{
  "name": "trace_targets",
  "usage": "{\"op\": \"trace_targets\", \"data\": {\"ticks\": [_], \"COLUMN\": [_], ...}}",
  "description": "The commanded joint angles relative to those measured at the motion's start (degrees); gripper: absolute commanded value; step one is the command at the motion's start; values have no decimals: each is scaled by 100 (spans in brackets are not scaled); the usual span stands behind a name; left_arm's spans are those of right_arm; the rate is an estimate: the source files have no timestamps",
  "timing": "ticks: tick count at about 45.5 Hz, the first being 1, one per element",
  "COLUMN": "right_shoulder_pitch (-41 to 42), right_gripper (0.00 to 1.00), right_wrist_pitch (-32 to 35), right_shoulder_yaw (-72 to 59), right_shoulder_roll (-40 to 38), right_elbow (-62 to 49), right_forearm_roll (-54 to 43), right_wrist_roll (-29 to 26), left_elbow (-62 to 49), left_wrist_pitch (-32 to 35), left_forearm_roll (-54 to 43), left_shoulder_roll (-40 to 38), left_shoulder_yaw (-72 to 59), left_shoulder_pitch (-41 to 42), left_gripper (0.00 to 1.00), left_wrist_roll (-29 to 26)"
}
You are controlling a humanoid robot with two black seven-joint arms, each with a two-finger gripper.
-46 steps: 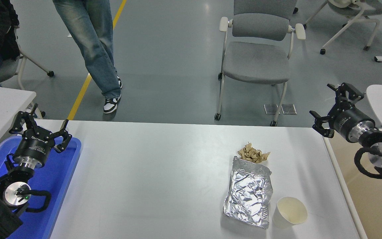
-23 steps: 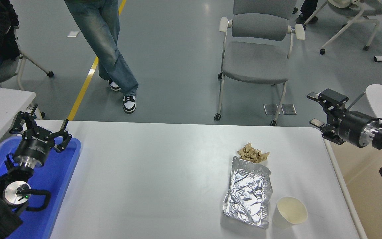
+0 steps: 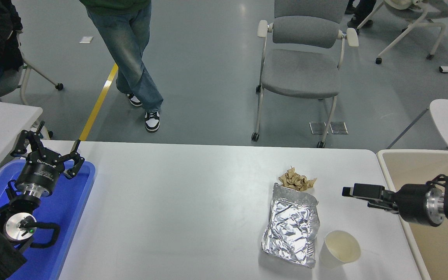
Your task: Clean the table surface
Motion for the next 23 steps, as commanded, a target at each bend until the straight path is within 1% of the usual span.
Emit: {"op": "trace_targets", "data": {"ticks": [1, 5, 15, 23], "right_shoulder_pitch": [-92, -144, -153, -153], "right_gripper": [100, 100, 100, 100], "right_wrist_pitch": [-21, -38, -38, -47], "right_shoulder_yaw": [-586, -586, -595, -586], "right_shoulder_roll": [-101, -74, -39, 110], "right_elbow": [106, 97, 88, 62], "right_forearm_roll": [-794, -1005, -1023, -1015], "right_wrist_roll": [-29, -29, -38, -178], "left_elbow": [0, 0, 0, 0], "left_wrist_pitch": [1, 1, 1, 1], "left_forearm_roll": [0, 0, 0, 0], "left_shoulder_roll": [0, 0, 0, 0], "left_shoulder_yaw": [0, 0, 0, 0], "left_shoulder_pitch": [0, 0, 0, 0], "left_gripper": [100, 100, 100, 100], "left_wrist_roll": [0, 0, 0, 0]}}
